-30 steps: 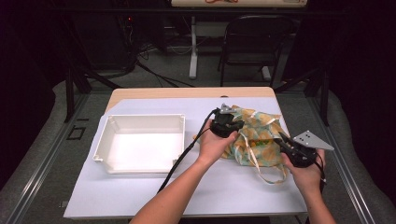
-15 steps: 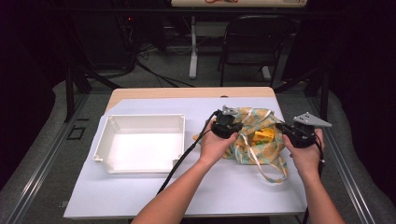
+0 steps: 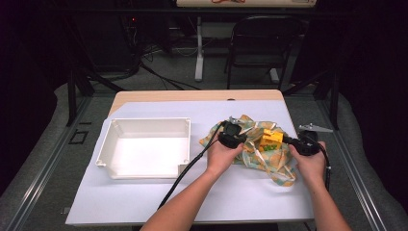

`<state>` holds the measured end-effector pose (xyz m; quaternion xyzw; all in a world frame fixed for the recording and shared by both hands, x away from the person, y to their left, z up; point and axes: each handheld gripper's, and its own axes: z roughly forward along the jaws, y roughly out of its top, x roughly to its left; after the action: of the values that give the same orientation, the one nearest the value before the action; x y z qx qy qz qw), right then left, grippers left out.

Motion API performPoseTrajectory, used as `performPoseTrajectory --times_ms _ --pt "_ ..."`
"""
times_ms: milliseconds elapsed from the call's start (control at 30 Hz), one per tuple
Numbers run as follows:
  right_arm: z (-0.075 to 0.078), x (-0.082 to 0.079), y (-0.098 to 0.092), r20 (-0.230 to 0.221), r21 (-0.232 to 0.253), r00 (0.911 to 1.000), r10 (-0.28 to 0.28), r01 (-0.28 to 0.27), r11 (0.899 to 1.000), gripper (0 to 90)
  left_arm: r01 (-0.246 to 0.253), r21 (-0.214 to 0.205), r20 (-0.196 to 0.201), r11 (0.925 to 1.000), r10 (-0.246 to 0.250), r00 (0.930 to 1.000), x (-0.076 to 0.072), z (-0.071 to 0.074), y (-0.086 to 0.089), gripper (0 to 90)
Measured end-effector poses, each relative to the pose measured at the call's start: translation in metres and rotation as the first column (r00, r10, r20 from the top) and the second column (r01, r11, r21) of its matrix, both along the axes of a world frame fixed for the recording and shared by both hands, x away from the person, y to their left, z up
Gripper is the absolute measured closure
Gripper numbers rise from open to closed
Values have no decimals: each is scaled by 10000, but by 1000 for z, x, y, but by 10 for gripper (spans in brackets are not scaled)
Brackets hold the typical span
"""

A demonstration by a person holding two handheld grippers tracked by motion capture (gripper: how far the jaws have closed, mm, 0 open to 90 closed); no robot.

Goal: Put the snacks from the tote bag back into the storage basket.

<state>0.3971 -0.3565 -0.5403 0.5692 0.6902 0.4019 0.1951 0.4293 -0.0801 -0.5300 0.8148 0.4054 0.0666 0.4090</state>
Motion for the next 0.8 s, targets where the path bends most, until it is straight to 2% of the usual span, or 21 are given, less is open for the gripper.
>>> performPoseTrajectory --times_ms 33,167,233,267,333,367,433,467,533,633,667,733,767,800 --pt "-8 -1 -2 -325 -71 9994 -137 135 9999 900 -60 167 -128 9998 62 9999 0 -7 1 889" --pt "-16 -3 -5 -608 -198 9979 -205 194 9996 900 -122 348 -390 9993 135 9991 0 -19 3 891" --pt "-22 -6 -6 -667 -291 9975 -228 209 9994 900 -123 357 -553 9993 143 9984 -2 -27 4 891" --pt "-23 -7 -6 -573 -302 9982 -188 171 9994 900 -135 299 -521 9995 150 9985 -2 -30 4 889" --pt "-21 -9 -5 -663 -465 9977 -100 69 9989 894 -229 74 -504 9997 232 9985 -4 -32 6 889" --pt "-21 -9 -5 -684 -498 9976 -52 18 9988 872 -227 28 -528 9997 228 9983 -5 -32 6 888" --pt "-14 -14 -5 -560 -340 9984 -30 11 9994 755 -85 64 -438 9999 87 9990 -7 -30 7 874" --pt "-14 -14 -5 -560 -340 9984 -30 11 9994 755 -85 64 -438 9999 87 9990 -7 -30 7 870" --pt "-7 -20 -5 -194 -10 9997 -122 122 9999 710 -50 -14 -330 10000 50 9994 -10 -30 8 865" --pt "11 -34 -3 506 -80 9983 -299 303 9995 643 -86 -209 -269 9997 81 9996 -14 -33 9 855" --pt "15 -37 -2 635 -281 9975 -315 334 9990 621 -84 -240 -275 9997 77 9996 -16 -34 9 851" --pt "25 -49 8 1303 -670 9906 -414 505 9965 615 -34 -350 -213 9994 26 9998 -22 -36 8 840" --pt "29 -55 12 1568 -632 9865 -472 577 9963 618 -130 -436 -94 9990 126 9999 -24 -37 7 836" --pt "34 -60 15 1807 -696 9826 -439 573 9959 631 12 -432 -167 9991 -19 9999 -25 -37 7 833"
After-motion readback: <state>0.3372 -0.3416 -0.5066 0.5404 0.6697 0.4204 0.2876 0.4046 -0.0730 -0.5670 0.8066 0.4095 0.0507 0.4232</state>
